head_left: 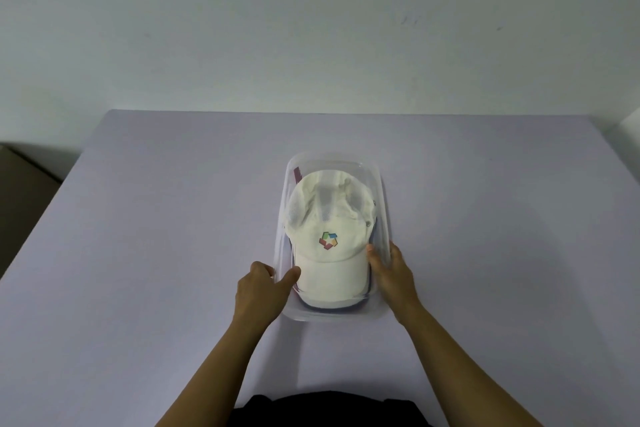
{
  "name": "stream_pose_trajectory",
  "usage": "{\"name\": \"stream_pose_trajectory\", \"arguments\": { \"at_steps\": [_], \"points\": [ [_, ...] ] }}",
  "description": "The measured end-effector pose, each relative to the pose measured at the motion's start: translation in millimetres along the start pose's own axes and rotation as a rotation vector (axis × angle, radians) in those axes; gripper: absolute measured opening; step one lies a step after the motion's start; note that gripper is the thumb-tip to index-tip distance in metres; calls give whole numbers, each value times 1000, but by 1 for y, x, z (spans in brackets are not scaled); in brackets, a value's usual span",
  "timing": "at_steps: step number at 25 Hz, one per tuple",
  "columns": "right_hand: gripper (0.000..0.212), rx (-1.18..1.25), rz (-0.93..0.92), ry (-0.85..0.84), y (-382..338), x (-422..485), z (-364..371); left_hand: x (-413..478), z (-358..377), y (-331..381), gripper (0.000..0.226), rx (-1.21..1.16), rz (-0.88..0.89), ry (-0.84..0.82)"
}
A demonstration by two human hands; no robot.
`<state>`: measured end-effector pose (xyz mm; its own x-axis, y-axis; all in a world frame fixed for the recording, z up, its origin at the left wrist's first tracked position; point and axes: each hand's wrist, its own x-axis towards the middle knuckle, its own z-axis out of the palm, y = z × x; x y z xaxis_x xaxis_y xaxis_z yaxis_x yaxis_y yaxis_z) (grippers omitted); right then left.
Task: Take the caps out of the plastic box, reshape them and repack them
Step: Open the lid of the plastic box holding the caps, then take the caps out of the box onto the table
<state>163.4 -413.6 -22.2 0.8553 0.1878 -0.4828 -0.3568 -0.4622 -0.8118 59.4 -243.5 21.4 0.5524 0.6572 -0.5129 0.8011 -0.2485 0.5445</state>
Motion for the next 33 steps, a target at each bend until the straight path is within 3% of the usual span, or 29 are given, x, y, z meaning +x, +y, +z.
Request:
{"name": "stream_pose_trajectory", "arguments": {
  "at_steps": [5, 9, 11, 13, 15, 17, 21, 26, 33],
  "points": [
    [61, 203, 57, -8, 2, 2, -2, -8, 3, 5, 43, -79, 29, 47],
    [88, 372, 127, -57, 9, 9, -8, -16, 5, 11, 33, -845, -28, -134],
    [96, 436, 147, -70, 13, 11, -9, -14, 4, 8, 33, -1056, -35, -141],
    [93, 443, 144, -73, 12, 9, -10, -5, -6, 1, 33, -1209, -25, -113],
    [77, 331, 87, -61, 9, 6, -8, 8, -26, -9, 31, -1311, 2, -56],
    [60, 94, 27, -46, 7, 0, -3, 24, -53, -23, 26, -1329, 19, 12],
    [52, -148, -65, 30, 11, -4, 6, 50, -101, -66, 25, -1285, 15, 96],
    [51, -229, -54, 81, 10, -4, 8, 74, -109, -116, 24, -1217, -97, 95],
    [51, -271, -55, 85, 12, -1, 7, 93, -68, -138, 43, -1140, -208, 9]
  ]
}}
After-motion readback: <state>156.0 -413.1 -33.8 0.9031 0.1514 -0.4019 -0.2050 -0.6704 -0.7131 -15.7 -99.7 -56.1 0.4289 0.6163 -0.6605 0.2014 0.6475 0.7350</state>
